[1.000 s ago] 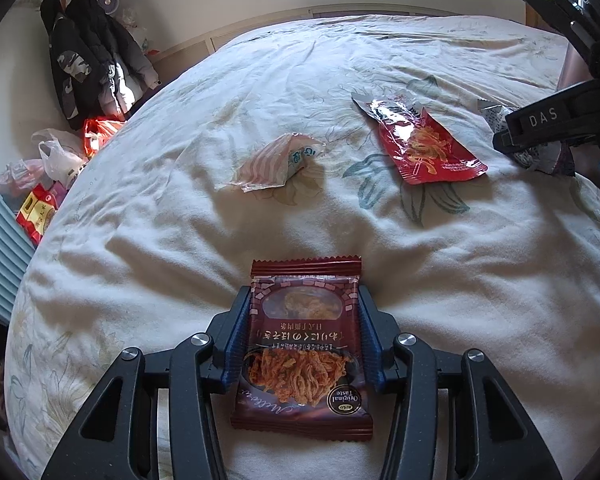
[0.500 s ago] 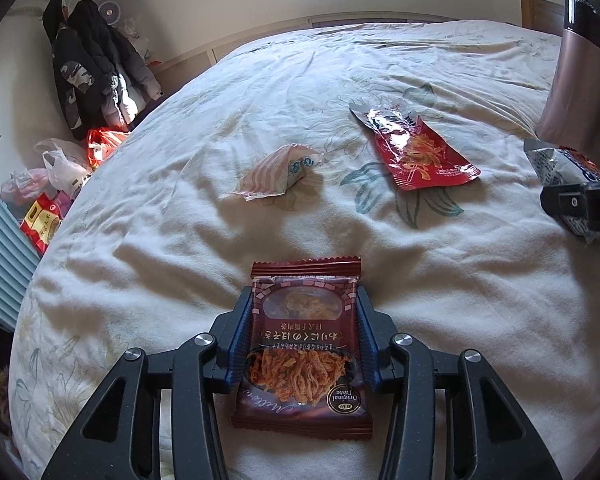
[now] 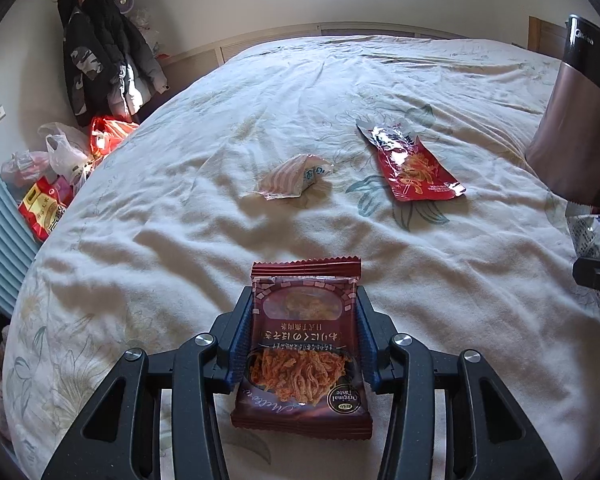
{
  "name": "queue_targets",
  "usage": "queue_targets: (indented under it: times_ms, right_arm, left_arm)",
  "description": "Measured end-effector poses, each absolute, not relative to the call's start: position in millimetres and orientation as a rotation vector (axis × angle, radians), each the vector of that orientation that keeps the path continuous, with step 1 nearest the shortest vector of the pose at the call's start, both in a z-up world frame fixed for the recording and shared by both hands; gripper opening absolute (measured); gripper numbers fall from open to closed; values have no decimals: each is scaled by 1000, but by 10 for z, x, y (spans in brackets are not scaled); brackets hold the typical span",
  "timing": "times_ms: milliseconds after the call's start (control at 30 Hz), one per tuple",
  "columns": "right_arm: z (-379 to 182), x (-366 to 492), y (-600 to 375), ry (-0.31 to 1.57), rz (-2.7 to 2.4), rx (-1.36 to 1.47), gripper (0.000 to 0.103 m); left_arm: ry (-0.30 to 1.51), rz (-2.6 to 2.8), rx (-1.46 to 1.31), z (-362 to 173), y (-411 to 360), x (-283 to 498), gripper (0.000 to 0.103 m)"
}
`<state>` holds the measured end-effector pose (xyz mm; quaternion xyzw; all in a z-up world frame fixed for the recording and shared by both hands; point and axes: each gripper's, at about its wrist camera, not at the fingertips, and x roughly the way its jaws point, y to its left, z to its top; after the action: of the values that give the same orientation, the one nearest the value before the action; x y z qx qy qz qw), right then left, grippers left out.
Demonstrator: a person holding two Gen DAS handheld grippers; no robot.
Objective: Organize snacks
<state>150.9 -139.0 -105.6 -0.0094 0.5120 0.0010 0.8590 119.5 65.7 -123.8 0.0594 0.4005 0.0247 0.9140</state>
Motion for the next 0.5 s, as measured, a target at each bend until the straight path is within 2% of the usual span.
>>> queue_targets:
  times_ms: [500]
  right_arm:
    - [-898,987,-1531,1052,21,-6,103]
  left_arm:
    - [834,2,-18,-1038,605,721,40]
